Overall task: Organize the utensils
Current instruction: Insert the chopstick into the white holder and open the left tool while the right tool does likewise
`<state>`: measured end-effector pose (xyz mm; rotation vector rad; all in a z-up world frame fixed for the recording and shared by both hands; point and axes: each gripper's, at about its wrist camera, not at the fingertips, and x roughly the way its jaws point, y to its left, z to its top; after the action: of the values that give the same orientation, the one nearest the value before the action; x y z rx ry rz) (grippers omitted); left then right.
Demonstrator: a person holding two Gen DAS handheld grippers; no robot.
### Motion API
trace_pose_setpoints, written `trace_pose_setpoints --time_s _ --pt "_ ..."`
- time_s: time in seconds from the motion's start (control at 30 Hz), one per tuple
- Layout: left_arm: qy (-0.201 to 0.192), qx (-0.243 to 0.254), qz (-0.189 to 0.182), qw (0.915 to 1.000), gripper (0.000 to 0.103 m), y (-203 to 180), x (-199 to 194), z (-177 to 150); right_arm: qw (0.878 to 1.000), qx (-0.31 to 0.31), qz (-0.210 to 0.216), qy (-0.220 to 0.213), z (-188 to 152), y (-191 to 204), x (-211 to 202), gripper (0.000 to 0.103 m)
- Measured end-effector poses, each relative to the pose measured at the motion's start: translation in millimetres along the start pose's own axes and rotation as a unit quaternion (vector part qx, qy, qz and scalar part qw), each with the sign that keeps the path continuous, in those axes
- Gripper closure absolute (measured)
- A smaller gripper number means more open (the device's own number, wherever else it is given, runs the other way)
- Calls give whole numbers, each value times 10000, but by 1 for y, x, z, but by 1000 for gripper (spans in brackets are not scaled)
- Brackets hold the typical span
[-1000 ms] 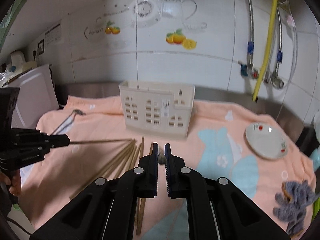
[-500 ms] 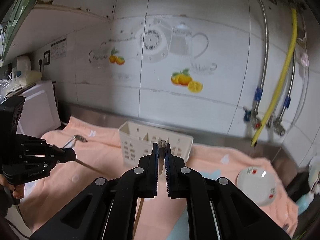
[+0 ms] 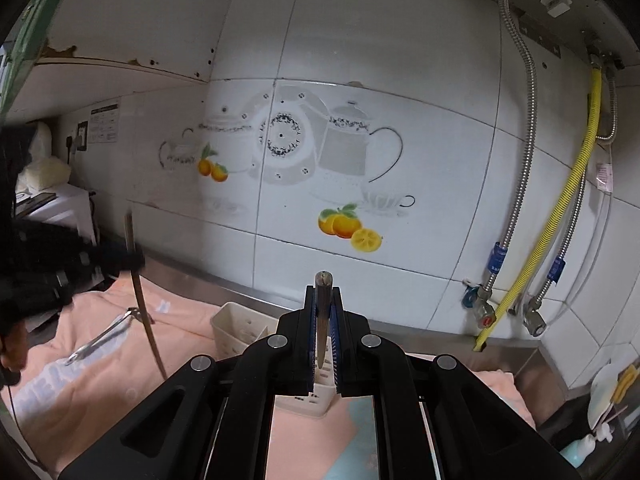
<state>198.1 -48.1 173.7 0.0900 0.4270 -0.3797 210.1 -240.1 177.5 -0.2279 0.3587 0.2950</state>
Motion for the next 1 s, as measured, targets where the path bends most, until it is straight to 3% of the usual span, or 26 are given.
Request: trace_pose_setpoints --time_s 0.27,0.5,0.77,1.0 --pt "-485 -122 146 9986 98 11 17 53 9990 138 42 434 -11 -10 44 97" --pt "-750 -184 430 9961 98 18 45 67 9975 200 73 675 -24 -14 69 97" --pt "-245 -403 482 9977 98 37 93 43 9949 319 183 939 -39 -16 88 97" --pt "124 -456 488 9977 97 45 110 20 9940 366 182 1016 -42 -16 94 95"
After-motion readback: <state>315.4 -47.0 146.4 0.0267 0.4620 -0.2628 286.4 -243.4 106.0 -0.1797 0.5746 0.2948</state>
